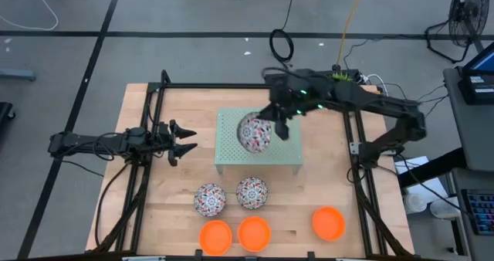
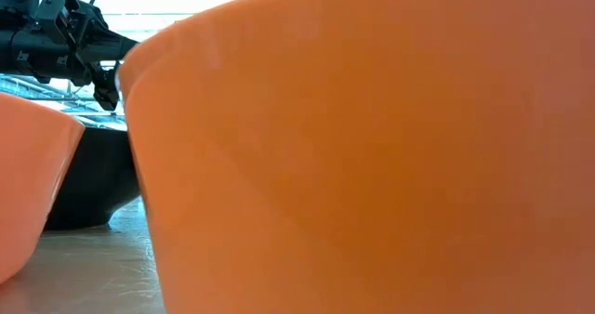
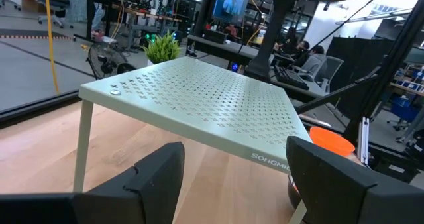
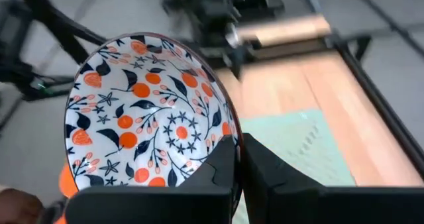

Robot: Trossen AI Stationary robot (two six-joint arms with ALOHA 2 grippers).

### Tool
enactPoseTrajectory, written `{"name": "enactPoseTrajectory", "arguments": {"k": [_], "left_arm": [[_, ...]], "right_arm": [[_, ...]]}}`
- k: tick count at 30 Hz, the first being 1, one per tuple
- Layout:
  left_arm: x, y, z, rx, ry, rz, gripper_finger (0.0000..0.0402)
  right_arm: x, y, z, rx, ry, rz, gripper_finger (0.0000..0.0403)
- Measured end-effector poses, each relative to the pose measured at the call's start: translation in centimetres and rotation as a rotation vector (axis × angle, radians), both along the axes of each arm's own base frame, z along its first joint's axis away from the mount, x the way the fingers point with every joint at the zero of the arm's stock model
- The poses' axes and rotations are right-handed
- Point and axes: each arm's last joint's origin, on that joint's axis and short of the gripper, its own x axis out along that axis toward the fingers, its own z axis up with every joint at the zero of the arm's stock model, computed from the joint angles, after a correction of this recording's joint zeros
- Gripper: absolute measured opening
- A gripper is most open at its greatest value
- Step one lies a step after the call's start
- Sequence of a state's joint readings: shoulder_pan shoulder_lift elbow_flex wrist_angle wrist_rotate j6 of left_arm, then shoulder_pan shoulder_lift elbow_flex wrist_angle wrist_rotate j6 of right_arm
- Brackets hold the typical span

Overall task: Pick & Place Mini bowls
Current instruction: Put the right white patterned bowl on the shelf

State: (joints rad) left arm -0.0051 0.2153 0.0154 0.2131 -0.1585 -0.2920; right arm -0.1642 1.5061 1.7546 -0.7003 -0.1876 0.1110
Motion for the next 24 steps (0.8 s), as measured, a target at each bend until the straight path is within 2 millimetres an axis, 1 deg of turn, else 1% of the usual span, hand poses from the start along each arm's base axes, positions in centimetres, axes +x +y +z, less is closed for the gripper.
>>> {"name": "enactPoseTrajectory", "arguments": {"k": [2, 7, 11, 14, 16, 24], "left_arm": [[0.0, 0.0, 0.0, 0.0, 0.0, 0.0, 0.0269], [0.0, 0.0, 0.0, 0.0, 0.0, 0.0, 0.0269], [0.0, 0.0, 0.0, 0.0, 0.0, 0.0, 0.0269], [0.0, 0.0, 0.0, 0.0, 0.0, 0.0, 0.0269], [0.0, 0.0, 0.0, 0.0, 0.001, 0.0, 0.0269], [0.0, 0.0, 0.0, 0.0, 0.001, 0.0, 0.0269]], "right_arm": [[1.0, -1.2, -0.6, 0.019, 0.07, -0.023, 0.0001], [3.1, -4.0, -3.3, 0.108, 0.207, -0.022, 0.0001], [3.7, -6.0, -5.2, 0.129, 0.288, -0.061, 0.0], [3.5, -7.2, -6.5, 0.146, 0.37, -0.085, 0.0], [3.2, -7.8, -6.9, 0.149, 0.416, -0.094, 0.0], [1.8, -10.3, -7.4, 0.187, 0.454, -0.172, 0.0001]]}}
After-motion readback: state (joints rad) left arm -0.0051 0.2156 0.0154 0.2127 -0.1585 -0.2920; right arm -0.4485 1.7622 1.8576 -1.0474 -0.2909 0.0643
